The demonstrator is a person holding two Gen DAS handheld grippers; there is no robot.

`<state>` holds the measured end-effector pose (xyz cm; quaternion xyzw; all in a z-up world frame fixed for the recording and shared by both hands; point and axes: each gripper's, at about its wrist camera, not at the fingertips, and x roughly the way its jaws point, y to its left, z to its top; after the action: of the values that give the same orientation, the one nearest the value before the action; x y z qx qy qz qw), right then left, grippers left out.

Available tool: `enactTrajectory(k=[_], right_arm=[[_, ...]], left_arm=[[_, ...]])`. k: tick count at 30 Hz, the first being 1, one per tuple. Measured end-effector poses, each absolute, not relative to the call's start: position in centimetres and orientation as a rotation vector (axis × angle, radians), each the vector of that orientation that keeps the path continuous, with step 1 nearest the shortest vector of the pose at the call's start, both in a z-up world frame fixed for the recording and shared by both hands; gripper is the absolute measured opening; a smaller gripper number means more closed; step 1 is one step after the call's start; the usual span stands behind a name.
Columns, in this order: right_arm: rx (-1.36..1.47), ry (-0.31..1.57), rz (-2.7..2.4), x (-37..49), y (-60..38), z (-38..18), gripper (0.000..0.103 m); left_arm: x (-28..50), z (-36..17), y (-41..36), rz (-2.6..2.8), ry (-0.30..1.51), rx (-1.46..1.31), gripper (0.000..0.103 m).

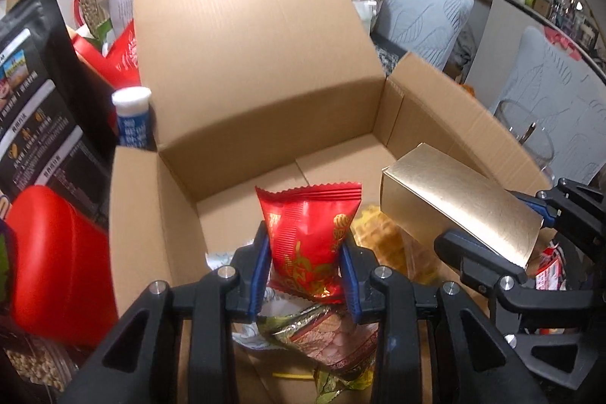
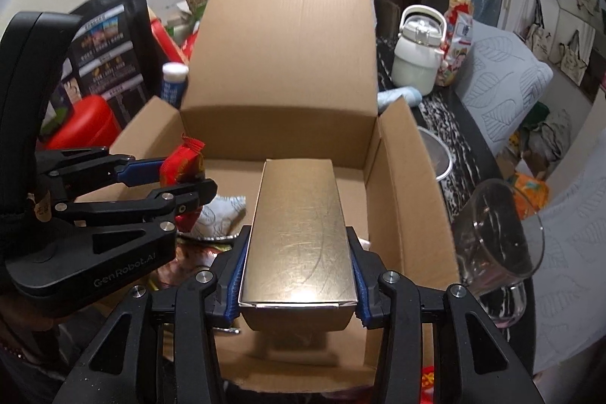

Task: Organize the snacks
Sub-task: 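Lower into the box and open the right gripper while the left gripper releases the red packet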

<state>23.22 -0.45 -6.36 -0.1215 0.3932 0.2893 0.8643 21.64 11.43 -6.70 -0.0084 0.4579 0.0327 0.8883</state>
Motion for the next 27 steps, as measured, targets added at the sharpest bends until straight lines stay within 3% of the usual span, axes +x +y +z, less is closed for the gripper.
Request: enactTrajectory(k=[8, 12, 27], right_arm=[[-0.330, 0.892, 0.565, 23.5, 0.6, -9.2, 0.047], [-0.330, 0.900, 0.565, 23.2, 0.3, -9.4, 0.071], [-0.309, 0.825, 0.536, 20.7, -1.7, -6.7, 0.075]], left_arm=[[22.3, -8.4, 10.2, 0.109, 1.003, 0.042, 0.033], [22.6, -8.8, 10.0, 0.161, 1.030, 0.069, 0.033], [20.2, -6.4, 9.6, 0.164, 0.997, 0.039, 0.033]])
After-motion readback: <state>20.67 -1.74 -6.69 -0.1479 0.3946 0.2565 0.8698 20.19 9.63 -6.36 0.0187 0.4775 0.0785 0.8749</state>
